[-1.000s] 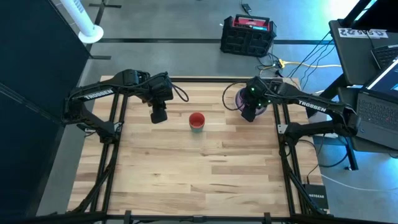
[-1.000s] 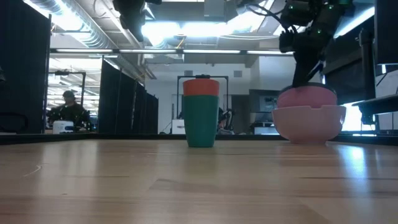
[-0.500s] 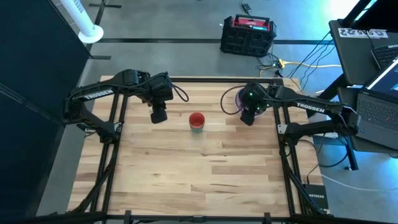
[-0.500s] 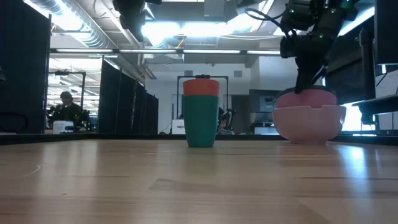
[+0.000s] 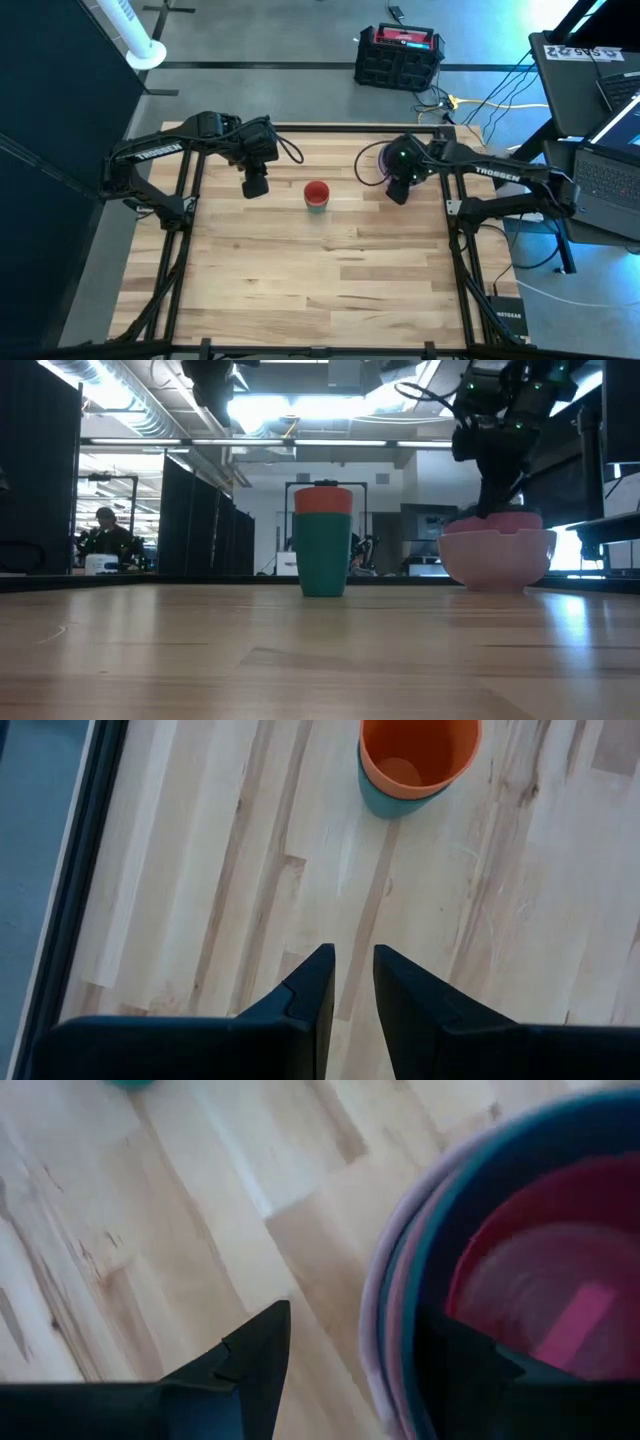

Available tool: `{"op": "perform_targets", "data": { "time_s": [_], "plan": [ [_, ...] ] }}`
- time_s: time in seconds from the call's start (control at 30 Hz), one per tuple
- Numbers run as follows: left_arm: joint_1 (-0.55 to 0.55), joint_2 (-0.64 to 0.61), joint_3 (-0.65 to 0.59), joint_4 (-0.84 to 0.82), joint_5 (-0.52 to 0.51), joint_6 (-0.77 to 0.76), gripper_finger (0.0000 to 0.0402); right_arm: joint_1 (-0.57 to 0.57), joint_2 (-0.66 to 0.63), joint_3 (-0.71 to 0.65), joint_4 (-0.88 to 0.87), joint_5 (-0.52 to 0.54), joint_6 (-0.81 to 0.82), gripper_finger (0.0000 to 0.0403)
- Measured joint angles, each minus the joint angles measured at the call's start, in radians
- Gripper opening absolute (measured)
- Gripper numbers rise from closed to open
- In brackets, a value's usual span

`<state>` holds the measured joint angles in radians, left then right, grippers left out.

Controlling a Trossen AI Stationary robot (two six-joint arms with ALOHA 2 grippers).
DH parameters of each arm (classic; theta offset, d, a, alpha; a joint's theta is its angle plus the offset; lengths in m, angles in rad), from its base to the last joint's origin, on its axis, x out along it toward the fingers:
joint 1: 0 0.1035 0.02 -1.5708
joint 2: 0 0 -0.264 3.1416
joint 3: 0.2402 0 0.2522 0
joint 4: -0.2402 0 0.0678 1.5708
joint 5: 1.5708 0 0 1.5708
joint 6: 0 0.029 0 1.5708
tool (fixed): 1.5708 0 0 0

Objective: Nest bowls inside each other
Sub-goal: Move the stacked of bowls beside the stacked of cup

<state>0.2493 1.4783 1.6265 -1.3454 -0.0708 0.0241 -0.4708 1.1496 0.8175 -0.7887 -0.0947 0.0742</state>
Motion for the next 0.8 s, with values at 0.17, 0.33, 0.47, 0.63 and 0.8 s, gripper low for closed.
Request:
{"op": "perform_targets", "data": {
  "time_s": [0.17,0.33,0.47,0.63,0.8],
  "plan": [
    [0.000,0.000,0.000,0.000,0.000,0.003,0.0056,-0.001,0.000,-0.001,0.002,0.007,-0.002,0.0182],
    [0.001,0.000,0.000,0.000,0.000,0.003,0.0056,0.000,0.000,0.056,-0.057,0.036,-0.030,0.0182],
    [0.001,0.000,0.000,-0.001,0.000,0.006,0.0056,0.000,-0.026,0.085,-0.116,0.069,-0.056,0.0182],
    [0.001,0.000,0.000,-0.007,0.000,0.010,0.0056,0.001,-0.113,0.085,-0.230,0.079,-0.056,0.0182],
    [0.001,0.000,0.000,-0.006,0.000,0.009,0.0056,0.046,-0.230,0.080,-0.289,0.064,-0.070,0.0182]
  ]
}}
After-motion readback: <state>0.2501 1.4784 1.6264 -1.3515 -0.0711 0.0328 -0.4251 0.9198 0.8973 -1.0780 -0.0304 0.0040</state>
